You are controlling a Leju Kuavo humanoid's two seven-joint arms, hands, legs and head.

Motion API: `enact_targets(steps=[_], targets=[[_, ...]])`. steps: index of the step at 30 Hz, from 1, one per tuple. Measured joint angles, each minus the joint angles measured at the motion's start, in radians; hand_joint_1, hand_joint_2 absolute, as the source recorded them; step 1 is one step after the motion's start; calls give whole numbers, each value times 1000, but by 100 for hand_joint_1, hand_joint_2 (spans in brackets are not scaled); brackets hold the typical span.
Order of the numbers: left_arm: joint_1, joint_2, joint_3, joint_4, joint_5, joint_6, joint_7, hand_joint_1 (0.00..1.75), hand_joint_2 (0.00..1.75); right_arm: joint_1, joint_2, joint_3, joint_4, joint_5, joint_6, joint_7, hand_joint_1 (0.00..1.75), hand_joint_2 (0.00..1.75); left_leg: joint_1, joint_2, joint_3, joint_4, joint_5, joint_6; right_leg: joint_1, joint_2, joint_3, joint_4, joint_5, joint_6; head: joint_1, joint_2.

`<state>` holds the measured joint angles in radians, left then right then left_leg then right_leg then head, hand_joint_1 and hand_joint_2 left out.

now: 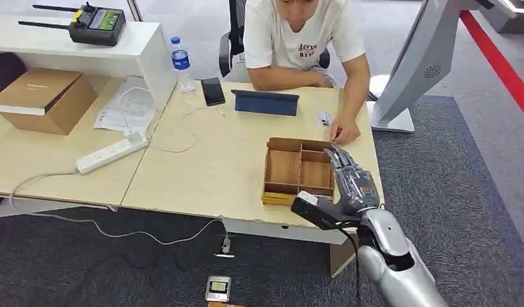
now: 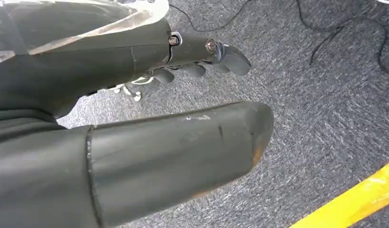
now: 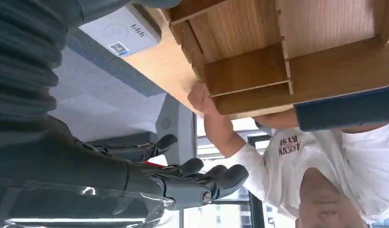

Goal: Pass the card to the sensor for recognition and then transmit it.

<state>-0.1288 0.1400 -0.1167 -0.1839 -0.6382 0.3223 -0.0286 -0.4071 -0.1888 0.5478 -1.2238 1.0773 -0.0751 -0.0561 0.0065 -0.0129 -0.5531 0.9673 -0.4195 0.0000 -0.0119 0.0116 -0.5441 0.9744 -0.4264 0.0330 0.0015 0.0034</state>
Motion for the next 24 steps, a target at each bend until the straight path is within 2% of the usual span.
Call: enact_targets(steps=[14, 24], targets=[[2, 0, 6, 0, 2, 4, -1, 0, 0, -1, 29, 27, 21, 12, 32, 0, 0, 175, 0, 0, 0, 0, 0, 0, 0, 0, 0, 0, 0, 0, 0, 0], [3, 0, 8, 0, -1, 7, -1, 0, 0, -28, 50, 34, 121, 54, -33, -9, 0, 175, 0, 0, 0, 0, 0, 0, 0, 0, 0, 0, 0, 0, 0, 0]])
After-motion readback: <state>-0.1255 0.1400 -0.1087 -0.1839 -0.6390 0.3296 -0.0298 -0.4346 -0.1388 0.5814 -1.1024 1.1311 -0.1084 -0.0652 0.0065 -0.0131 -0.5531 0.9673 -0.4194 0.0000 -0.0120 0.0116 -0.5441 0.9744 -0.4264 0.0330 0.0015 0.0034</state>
